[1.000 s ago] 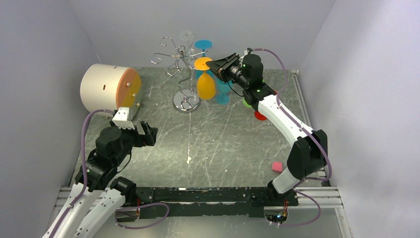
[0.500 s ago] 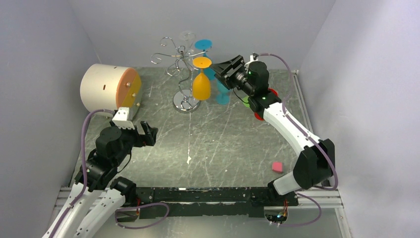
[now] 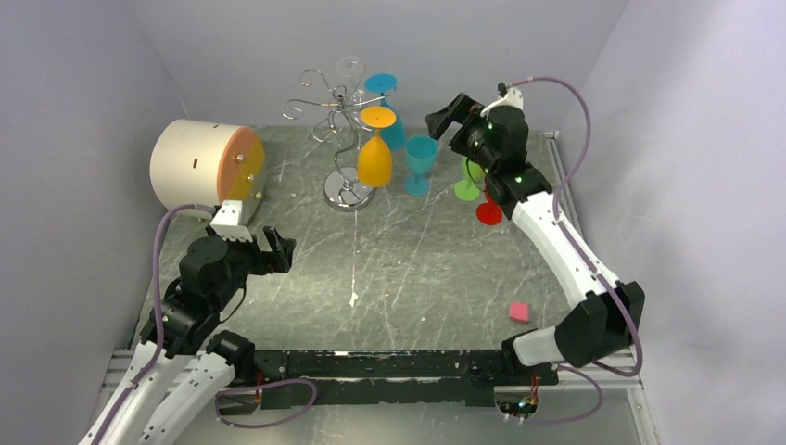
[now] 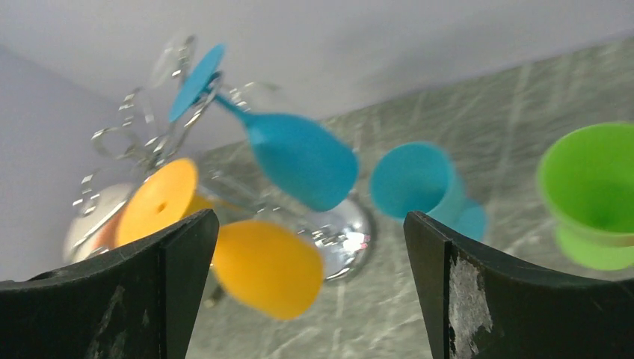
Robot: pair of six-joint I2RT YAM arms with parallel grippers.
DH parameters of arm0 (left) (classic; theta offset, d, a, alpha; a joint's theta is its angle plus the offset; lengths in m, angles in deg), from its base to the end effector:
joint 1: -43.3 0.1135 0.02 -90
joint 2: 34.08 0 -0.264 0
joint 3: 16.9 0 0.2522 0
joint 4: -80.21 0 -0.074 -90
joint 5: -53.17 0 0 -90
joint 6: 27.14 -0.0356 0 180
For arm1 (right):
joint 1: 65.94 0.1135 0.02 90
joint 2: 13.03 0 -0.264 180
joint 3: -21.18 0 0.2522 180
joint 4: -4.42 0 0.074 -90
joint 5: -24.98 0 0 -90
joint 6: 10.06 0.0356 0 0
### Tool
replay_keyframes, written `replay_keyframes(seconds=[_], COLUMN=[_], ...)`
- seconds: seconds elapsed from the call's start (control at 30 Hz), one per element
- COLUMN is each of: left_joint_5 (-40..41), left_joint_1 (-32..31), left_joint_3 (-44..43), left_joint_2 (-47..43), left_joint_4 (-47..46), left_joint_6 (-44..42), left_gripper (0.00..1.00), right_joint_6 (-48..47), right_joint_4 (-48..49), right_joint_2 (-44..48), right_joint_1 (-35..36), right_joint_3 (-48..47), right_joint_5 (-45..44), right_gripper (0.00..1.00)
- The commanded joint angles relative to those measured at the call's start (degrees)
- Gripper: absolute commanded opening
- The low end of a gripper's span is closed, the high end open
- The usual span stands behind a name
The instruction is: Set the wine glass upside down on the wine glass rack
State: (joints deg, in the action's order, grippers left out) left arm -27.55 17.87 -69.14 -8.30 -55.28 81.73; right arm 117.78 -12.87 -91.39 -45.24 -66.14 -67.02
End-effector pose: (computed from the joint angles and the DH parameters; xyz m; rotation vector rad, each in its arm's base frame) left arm 0.1035 -0.0428 0.3069 -0.0030 1.8990 -0.3763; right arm 0.3038 0.1135 0.3955 0.2903 1.7469 0.7212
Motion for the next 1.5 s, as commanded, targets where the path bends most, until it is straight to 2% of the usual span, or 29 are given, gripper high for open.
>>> replay_keyframes(seconds=[0.0,0.03,0.1,0.17,0.27,0.3,0.57,0.73,1.03,1.47], left_joint_5=[-0.63,-0.73,-0.76,-0.83,-0.83,-0.71,-0.76,-0.79,-0.79,-1.1], left_joint_1=[0.28,0.25,0.29,0.29,0.25,0.29,0.29,0.29,0.27,0.27], left_joint_3=[0.35,0.38,0.45,0.34,0.38,0.34,0.38,0.35,0.39,0.4], left_joint_2=[-0.62,-0.77,-0.86,-0.74,-0.59,-0.49,-0.24,-0.3,-0.62,-0.4], left_joint_4=[-0.24,-0.31,-0.33,-0.31,-0.3,-0.25,-0.24,-0.31,-0.26,-0.42], left_joint_6=[-0.33,-0.48,-0.48,-0.49,-0.36,-0.33,-0.33,-0.33,-0.27,-0.45], left_gripper=[0.99,0.98,0.98,0.98,0.98,0.98,0.98,0.98,0.98,0.98], right_joint_6=[-12.65,-14.13,-15.19,-16.6,-19.37,-19.89,-20.08,-20.29,-20.92,-22.29], right_joint_4=[-12.06,-13.0,-13.96,-12.66,-9.18,-8.45,-9.71,-10.05,-12.06,-13.75], right_joint_2=[-5.69,-6.88,-8.9,-10.4,-12.44,-13.26,-22.66,-27.37,-32.35,-34.11], right_joint_1=[-2.81,-3.06,-3.5,-3.75,-4.08,-4.1,-4.36,-4.36,-4.36,-4.36], right_joint_3=[-7.49,-8.37,-9.53,-9.52,-9.34,-9.51,-15.84,-18.37,-21.98,-23.71], right_joint_5=[-5.29,-5.57,-6.37,-4.68,-0.1,0.57,-0.02,1.56,2.4,0.7], right_gripper=[1.0,0.99,0.91,0.76,0.43,0.39,0.37,0.4,0.41,0.28])
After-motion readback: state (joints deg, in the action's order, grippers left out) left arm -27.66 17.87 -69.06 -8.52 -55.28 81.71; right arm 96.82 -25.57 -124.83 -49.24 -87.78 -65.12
